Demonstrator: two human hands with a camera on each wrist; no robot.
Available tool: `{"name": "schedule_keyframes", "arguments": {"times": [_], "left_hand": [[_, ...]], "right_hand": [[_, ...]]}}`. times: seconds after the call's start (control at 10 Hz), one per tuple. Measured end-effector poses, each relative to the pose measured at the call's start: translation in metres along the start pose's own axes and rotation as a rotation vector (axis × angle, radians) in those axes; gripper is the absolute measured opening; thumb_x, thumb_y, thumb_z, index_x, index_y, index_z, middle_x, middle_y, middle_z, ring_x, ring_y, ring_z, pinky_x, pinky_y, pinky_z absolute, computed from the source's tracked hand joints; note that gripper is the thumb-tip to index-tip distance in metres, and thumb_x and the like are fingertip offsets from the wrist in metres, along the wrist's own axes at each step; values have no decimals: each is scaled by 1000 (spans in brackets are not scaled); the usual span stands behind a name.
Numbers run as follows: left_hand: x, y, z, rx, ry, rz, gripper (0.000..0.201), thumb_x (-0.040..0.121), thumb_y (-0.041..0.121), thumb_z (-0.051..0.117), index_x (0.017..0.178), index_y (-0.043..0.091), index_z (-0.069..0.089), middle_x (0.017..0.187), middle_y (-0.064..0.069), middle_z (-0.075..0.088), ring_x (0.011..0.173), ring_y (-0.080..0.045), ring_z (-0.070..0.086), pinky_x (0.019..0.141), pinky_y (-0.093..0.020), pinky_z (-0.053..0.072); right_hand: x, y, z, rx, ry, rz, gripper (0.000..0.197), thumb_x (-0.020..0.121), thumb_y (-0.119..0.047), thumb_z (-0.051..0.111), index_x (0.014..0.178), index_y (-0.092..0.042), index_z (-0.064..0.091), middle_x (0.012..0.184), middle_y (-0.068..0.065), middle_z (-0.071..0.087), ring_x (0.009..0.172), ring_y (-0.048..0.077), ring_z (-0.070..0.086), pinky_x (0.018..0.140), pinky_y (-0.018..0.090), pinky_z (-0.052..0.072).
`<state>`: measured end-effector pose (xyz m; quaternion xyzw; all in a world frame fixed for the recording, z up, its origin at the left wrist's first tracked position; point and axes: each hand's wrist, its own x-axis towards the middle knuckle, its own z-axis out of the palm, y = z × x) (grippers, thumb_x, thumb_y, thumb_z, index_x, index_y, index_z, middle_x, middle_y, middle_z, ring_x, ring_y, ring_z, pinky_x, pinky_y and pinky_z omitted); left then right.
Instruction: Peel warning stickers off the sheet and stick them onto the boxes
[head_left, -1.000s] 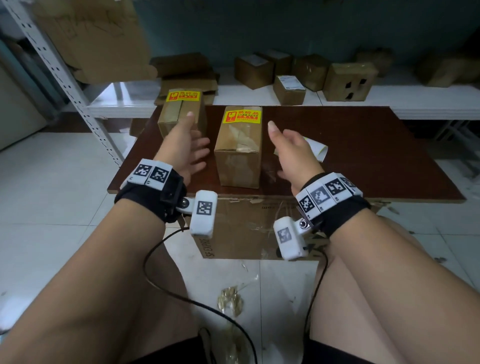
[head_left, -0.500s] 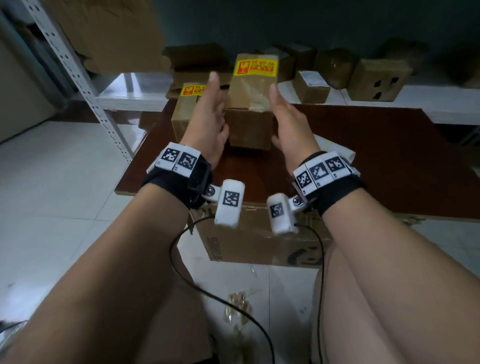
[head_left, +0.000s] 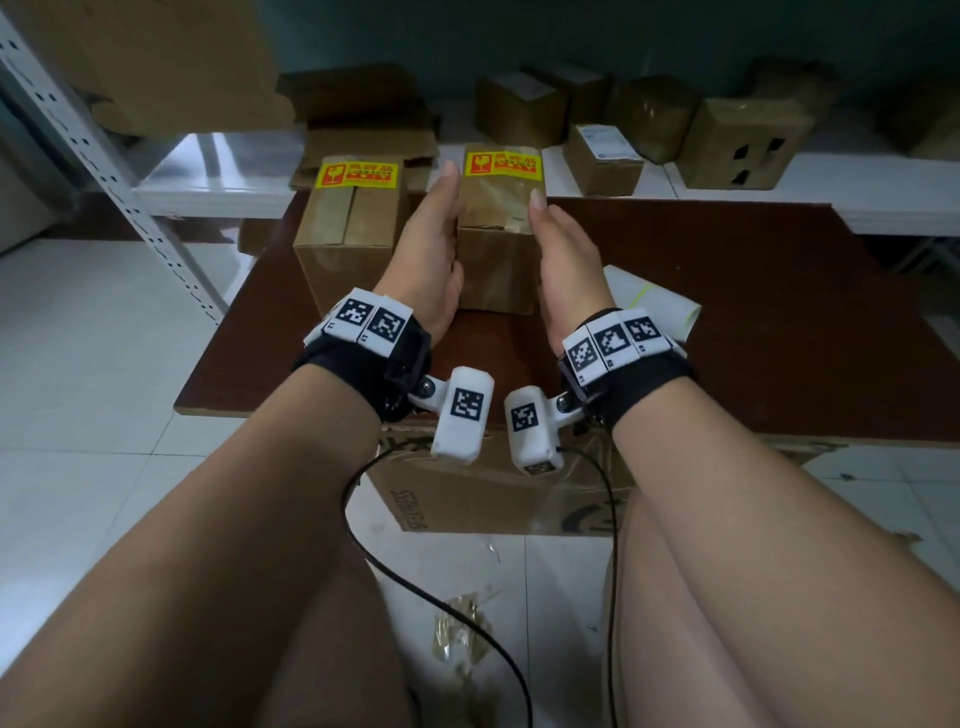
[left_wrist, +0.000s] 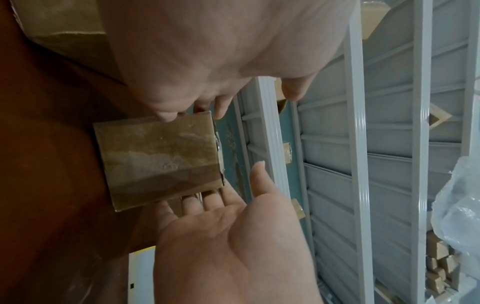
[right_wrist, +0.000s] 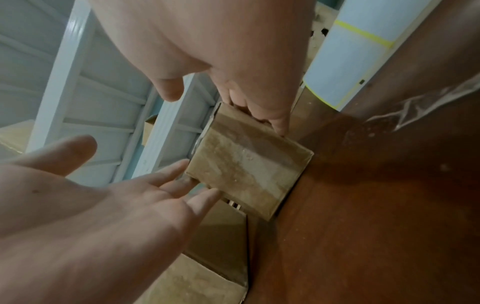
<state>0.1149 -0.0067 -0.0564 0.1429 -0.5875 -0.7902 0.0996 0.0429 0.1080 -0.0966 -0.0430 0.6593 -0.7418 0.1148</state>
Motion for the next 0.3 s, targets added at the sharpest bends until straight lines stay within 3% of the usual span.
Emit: {"name": "schedule_keyframes", "arguments": {"times": [0.1, 0.2, 0.3], "left_hand": [[-9, 5, 7, 11, 0, 9, 48, 116, 44, 33, 124, 9, 65, 85, 11, 83, 78, 5, 77, 66, -11, 57], [-16, 10, 11, -5, 49, 43, 36, 116, 36, 36, 103, 17, 63, 65, 14, 77, 59, 6, 73, 51, -12, 54], [-22, 18, 10, -4, 80, 94, 29, 114, 32, 39, 106, 20, 64, 73, 14, 78, 66, 5, 73, 60, -17, 55]], "right_hand": [[-8, -7, -4, -40, -4, 23, 76, 83, -78, 65, 140, -28, 66, 136, -6, 72, 127, 14, 67, 109, 44, 52], [-16, -24, -11, -33, -13, 65, 31, 105, -57, 56, 112, -32, 72, 103, -14, 74, 93, -2, 67, 77, 21, 49], [-28, -41, -21, -13, 12, 45, 36, 107, -53, 54, 134, -30, 62, 112, -15, 72, 90, -9, 63, 81, 13, 45]]}}
